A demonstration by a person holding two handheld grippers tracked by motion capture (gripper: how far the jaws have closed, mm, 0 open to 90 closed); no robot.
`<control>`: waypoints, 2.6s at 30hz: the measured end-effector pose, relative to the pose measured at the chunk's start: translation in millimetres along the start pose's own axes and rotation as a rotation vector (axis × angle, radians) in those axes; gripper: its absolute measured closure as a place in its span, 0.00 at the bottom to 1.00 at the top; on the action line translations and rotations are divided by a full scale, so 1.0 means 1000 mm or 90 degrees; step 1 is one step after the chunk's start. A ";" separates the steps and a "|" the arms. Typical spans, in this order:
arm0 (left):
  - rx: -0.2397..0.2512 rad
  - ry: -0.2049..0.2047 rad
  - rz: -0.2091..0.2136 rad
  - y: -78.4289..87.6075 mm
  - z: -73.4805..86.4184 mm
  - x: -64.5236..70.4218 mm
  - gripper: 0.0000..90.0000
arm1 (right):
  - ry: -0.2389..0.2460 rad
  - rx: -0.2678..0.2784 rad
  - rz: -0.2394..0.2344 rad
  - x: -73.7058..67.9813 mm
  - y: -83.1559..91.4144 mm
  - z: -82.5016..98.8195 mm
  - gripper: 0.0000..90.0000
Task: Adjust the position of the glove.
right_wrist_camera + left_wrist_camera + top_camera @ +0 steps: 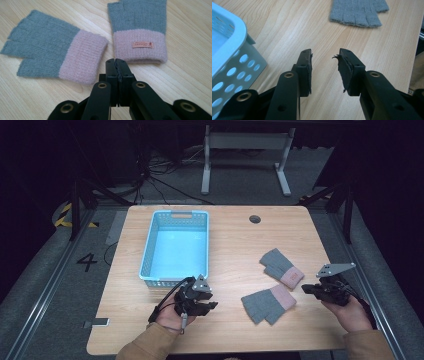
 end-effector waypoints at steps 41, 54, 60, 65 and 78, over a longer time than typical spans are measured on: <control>-0.003 -0.016 0.020 -0.005 -0.005 0.005 0.70 | 0.027 -0.099 -0.016 -0.012 -0.040 0.016 1.00; -0.011 -0.019 0.022 -0.008 -0.004 0.007 0.70 | 0.031 -0.111 -0.027 -0.015 -0.044 0.017 1.00; -0.014 -0.023 0.023 -0.009 -0.004 0.007 0.70 | 0.045 -0.113 -0.040 -0.023 -0.045 0.014 1.00; -0.014 -0.022 0.025 -0.009 -0.005 0.007 0.70 | 0.066 -0.112 -0.055 -0.032 -0.044 0.010 1.00; -0.017 -0.022 0.028 -0.012 -0.005 0.009 0.69 | 0.127 -0.122 -0.091 -0.055 -0.045 0.002 1.00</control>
Point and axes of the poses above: each handheld gripper's, and its own axes: y roughly backward along the jaws, z roughly out of its underside, x roughly to its right, the point moved 6 cm from there along -y, roughly forward along the jaws, and after that the axes turned 7 degrees about y, right-handed, at the moved point
